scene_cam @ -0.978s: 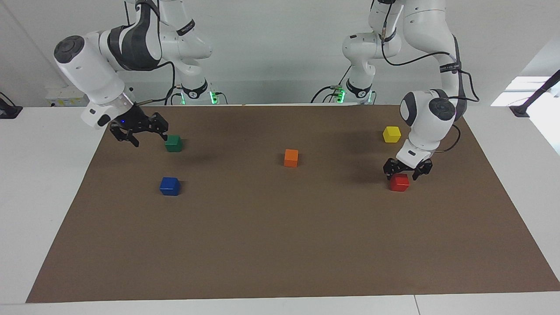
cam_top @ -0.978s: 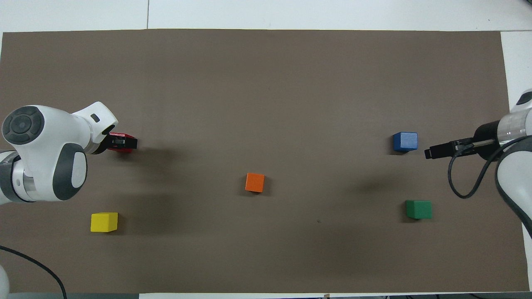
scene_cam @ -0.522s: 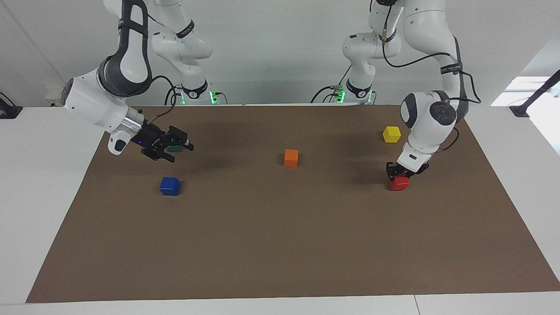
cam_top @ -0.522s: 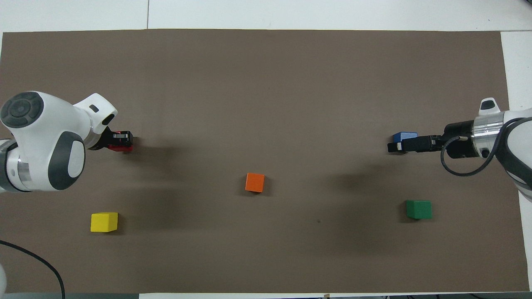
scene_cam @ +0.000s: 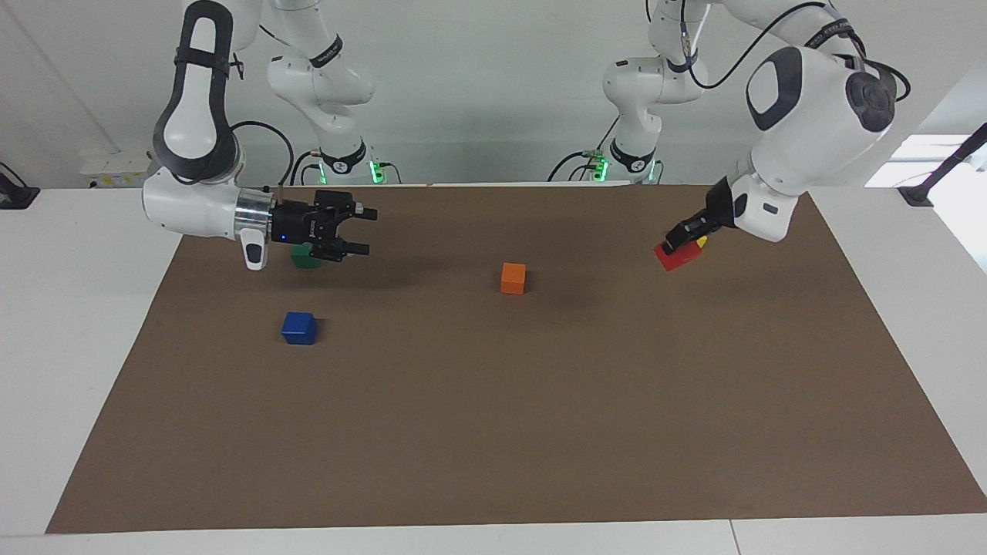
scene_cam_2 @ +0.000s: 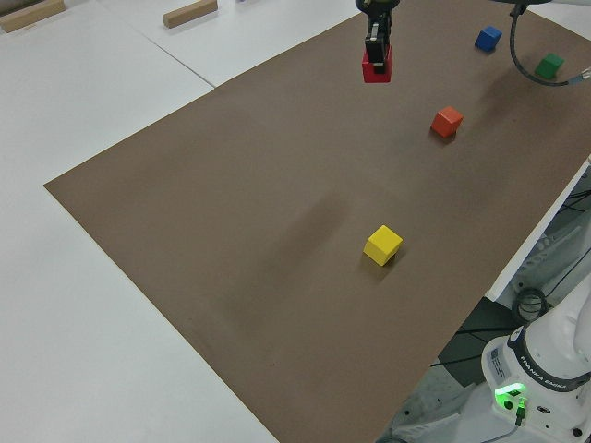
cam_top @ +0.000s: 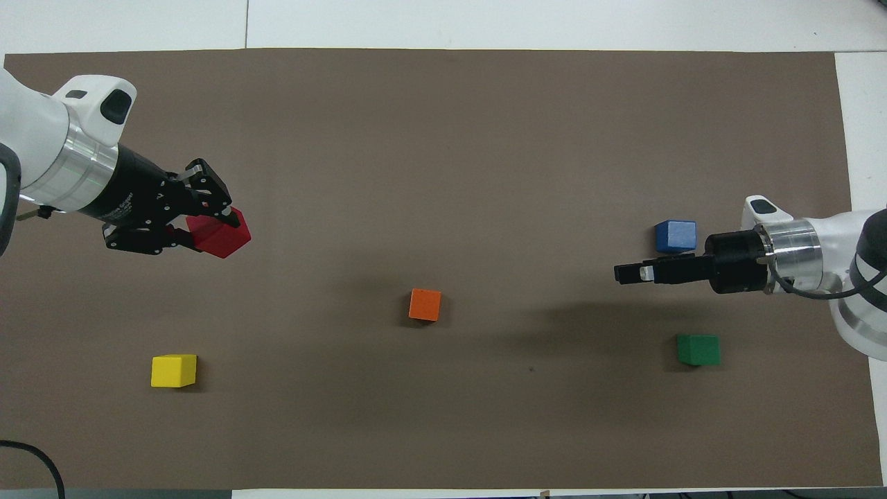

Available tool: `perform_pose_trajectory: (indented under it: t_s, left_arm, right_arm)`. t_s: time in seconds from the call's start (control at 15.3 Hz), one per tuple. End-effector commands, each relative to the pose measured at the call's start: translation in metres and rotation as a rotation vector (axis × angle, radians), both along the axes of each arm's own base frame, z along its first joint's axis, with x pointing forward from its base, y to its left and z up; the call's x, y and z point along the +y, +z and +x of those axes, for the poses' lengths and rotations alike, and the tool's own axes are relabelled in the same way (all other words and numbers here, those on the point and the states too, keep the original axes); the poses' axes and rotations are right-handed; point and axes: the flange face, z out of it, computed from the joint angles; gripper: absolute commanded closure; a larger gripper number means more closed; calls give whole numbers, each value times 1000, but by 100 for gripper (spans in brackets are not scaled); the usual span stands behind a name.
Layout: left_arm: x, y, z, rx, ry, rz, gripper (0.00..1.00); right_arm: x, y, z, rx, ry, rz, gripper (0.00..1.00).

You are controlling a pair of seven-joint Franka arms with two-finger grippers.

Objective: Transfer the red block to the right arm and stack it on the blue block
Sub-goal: 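Grasp and lift the red block with the left gripper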

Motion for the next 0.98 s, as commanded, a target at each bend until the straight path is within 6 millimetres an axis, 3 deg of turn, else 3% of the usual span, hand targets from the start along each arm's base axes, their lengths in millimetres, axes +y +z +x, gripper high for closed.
perform_pose_trajectory:
  t_s: [0.0,0.2,0.46,0.65,0.91]
  left_arm:
    - [-44,34,-34,67,116,-69,100]
    - [-104,48,-60,139,236,-108,100]
    - [-146,52,-73,267,501,-192,100]
    - [-182,43,-88,309,659,-200,100]
    - [-221,51,-101,347,830,-224,100]
  right_arm:
    - [10,5,-17,-16,4,135,0]
    - [27,-24,-23,-39,53,349,0]
    - [43,-38,-32,-25,86,614,0]
    - [70,-43,-38,-45,72,776,0]
    - [122,-50,-45,-69,61,910,0]
